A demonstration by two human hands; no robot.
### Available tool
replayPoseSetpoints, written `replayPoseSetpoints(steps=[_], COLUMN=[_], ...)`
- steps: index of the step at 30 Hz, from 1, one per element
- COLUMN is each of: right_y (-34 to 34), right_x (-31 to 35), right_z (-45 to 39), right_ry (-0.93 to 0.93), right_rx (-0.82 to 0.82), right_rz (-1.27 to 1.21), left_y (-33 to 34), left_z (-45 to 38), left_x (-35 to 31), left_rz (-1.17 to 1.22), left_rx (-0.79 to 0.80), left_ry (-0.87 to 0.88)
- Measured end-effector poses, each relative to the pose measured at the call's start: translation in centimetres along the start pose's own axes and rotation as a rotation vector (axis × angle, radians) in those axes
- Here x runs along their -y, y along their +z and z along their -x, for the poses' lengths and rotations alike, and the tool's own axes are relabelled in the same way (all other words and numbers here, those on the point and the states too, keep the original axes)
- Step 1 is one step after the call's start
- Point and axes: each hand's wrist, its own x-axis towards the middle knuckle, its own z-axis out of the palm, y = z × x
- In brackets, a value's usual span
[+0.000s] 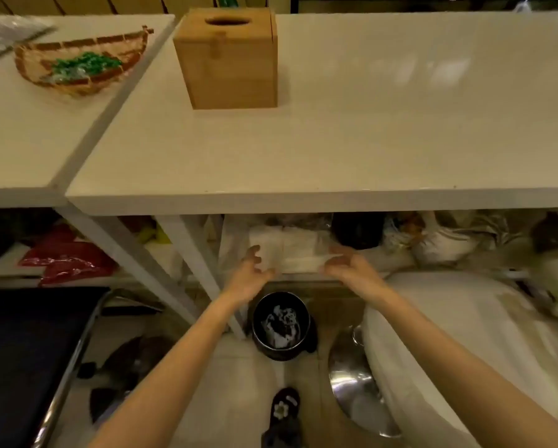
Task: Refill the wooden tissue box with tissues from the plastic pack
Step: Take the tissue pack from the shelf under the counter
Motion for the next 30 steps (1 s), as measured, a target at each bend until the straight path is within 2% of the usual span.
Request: replayPoseSetpoints(steps=[2,4,8,11,15,18,21,27,30], right_y=[0.2,0.5,1.1,1.4,1.9,2.1,2.0,1.1,-0.5], right_x=[-1.0,-2.4,-4.4,-6.2,-8.0,-8.6,-9.2,-8.5,-8.3], right_z=[-1.9,-4.7,-10.6,-14.5,-18.6,-20.2,-21.2,-19.1,-16.3], right_ry=[0.001,0.023,0.007,-0.043,-0.100,-0.106,-0.115,-0.053,-0.052], right_rx=[-0.110,-0.165,-0.280,-0.275,-0.311,-0.300,-0.245,-0.289,-0.201], right_rz=[-0.119,-0.166,-0.138,-0.201,-0.289,-0.294,-0.254,-0.293,-0.268], left_y=[0.2,0.2,0.1,0.3,0.4,0.3,0.1,-0.4,-0.3], left_z=[-1.7,-4.2,-9.8,-13.0,-17.0,-19.0,-19.5,-17.2,-14.6], left_x=[1.1,2.6,5.6,7.4,9.3,10.2,10.0,9.8,9.2], left_rz=[0.006,0.048,0.033,-0.066,0.056,0.213,0.404,0.351,0.396], left_rx=[-0.089,-0.161,-0.284,-0.362,-0.455,-0.459,-0.408,-0.419,-0.420], left_ry=[0.060,0.038,-0.019,-0.027,0.007,0.055,0.030,-0.087,-0.124])
